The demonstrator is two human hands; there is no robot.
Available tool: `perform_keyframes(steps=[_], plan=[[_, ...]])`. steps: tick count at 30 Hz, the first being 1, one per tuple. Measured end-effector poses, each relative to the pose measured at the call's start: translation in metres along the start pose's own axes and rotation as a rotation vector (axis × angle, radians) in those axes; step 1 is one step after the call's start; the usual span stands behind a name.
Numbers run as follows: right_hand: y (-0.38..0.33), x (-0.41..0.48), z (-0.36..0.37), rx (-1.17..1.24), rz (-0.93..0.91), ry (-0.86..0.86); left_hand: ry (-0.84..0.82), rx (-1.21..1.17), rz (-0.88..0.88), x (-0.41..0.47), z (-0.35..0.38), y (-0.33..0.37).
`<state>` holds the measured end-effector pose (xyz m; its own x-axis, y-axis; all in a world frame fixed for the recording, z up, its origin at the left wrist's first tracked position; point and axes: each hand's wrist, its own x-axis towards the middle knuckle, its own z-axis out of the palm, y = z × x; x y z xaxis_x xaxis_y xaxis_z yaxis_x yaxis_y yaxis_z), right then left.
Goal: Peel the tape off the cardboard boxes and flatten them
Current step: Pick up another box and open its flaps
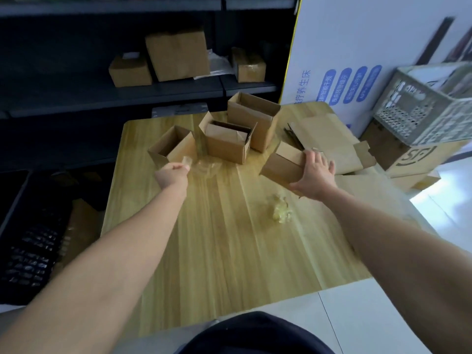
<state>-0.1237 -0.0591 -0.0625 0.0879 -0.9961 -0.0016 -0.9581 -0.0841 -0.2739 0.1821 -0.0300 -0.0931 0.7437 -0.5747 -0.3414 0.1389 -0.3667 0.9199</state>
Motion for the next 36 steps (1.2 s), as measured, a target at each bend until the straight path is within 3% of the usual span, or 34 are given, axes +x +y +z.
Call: perform_keyframes(steps=[3, 8, 15, 22, 26, 31, 36], plan=[[0.015, 0.003, -0.012, 0.027, 0.114, 0.113, -0.161, 0.218, 0.231, -0.034, 0.039, -0.01], [0.044, 0.0, -0.025, 0.033, 0.171, 0.152, -0.367, 0.419, 0.504, -0.079, 0.11, -0.035], [0.094, -0.001, -0.027, 0.065, 0.156, 0.141, -0.615, 0.698, 0.647, -0.109, 0.164, -0.087], [0.114, 0.003, -0.018, 0.109, 0.102, 0.099, -0.819, 0.858, 0.488, -0.121, 0.183, -0.132], [0.106, 0.007, -0.011, 0.129, 0.058, 0.071, -0.927, 0.783, 0.251, -0.12, 0.183, -0.127], [0.068, 0.013, -0.01, 0.168, -0.037, 0.104, -0.736, 0.691, 0.164, -0.108, 0.17, -0.119], [0.023, 0.013, -0.004, 0.176, -0.09, 0.092, -0.662, 0.988, 0.308, -0.096, 0.139, -0.108]])
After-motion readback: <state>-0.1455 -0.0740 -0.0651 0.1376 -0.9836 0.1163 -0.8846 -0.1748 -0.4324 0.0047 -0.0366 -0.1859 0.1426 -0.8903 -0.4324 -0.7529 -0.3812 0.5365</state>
